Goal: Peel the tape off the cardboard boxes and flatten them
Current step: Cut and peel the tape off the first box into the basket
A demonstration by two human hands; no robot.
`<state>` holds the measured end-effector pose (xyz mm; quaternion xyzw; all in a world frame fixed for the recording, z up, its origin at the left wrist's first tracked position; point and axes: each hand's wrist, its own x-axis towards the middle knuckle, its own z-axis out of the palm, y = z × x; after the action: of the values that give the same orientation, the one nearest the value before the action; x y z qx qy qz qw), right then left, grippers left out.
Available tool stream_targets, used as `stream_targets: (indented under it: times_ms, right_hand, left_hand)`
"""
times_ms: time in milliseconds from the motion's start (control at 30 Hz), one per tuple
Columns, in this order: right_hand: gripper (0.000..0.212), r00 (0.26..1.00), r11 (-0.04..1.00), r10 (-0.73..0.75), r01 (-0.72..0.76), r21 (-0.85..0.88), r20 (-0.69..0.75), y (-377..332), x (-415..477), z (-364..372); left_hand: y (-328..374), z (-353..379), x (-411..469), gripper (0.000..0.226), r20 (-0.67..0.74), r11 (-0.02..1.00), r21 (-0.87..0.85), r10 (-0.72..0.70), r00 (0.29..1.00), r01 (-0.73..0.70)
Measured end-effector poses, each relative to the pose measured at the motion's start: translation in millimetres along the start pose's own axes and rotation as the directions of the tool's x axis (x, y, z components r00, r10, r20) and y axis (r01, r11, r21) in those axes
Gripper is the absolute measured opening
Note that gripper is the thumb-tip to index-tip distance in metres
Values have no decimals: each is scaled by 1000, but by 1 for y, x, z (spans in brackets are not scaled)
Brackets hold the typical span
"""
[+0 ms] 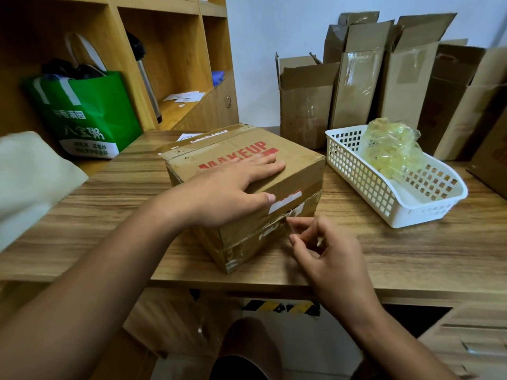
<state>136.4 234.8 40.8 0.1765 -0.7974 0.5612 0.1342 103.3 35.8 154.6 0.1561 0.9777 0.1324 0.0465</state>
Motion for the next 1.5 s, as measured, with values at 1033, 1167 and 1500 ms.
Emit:
stream_targets:
  times_ms: [1033,1167,1500]
  right_hand:
    - [30,996,993,92,-92,77,6,-15,-6,5]
    - [37,991,991,115,-109,-75,67,-13,4,8]
    - [19,998,988,-26,33,-148,51,-11,5,14]
  left_hand:
    - [23,1,-6,60,-66,992,32,-119,991,122]
    - [24,0,-6,60,-74,991,39,-125,989,128]
    - [30,3,-5,60,-109,982,40,-181,977,187]
